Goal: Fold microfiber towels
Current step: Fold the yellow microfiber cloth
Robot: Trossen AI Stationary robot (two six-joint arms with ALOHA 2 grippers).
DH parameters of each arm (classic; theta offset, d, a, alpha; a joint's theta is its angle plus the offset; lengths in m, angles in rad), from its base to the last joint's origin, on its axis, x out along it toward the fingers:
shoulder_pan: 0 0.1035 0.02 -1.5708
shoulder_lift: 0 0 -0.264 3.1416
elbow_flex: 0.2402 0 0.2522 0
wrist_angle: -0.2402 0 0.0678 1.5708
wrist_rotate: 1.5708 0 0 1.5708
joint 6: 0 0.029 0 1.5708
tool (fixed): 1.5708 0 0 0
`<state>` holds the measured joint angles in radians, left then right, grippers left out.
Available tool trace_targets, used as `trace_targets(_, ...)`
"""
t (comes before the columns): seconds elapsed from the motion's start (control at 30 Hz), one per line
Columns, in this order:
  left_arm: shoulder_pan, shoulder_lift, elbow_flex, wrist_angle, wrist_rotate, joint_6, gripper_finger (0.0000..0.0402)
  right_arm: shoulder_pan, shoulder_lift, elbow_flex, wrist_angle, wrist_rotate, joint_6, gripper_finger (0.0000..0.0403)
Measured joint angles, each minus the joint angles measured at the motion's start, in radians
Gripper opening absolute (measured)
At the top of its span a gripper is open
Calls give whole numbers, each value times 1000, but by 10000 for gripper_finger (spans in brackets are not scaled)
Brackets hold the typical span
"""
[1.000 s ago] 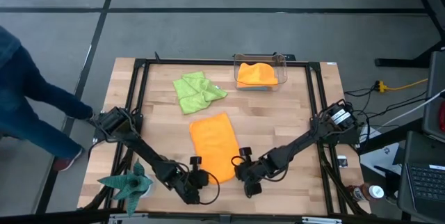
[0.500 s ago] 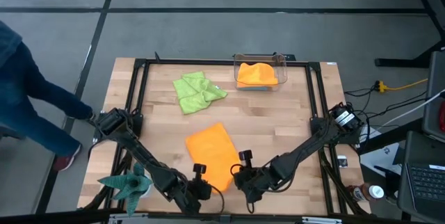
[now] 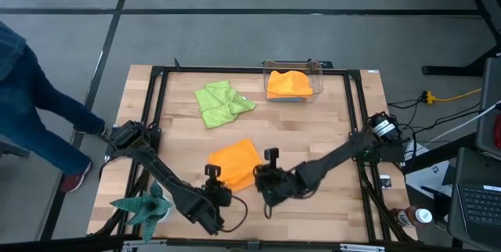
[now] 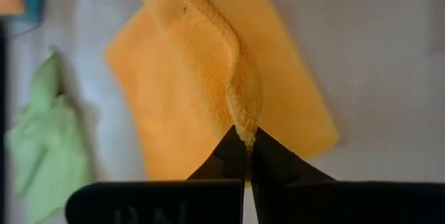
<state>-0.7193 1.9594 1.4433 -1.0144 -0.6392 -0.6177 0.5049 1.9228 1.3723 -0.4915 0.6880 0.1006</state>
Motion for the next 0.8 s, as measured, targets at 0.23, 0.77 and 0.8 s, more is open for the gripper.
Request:
trace_targets(0.23, 48, -1, -1, -149, -31, -16, 0, -137, 0, -9, 28, -42, -63, 0)
trace_targets(0.77, 208, -2, -132, -167, 78, -35, 34, -324, -1, -128, 247, -230, -107, 60)
trace_targets(0.8, 216, -2, -140, -161, 79, -35, 44, -331, -2, -135, 248, -250, -107, 68)
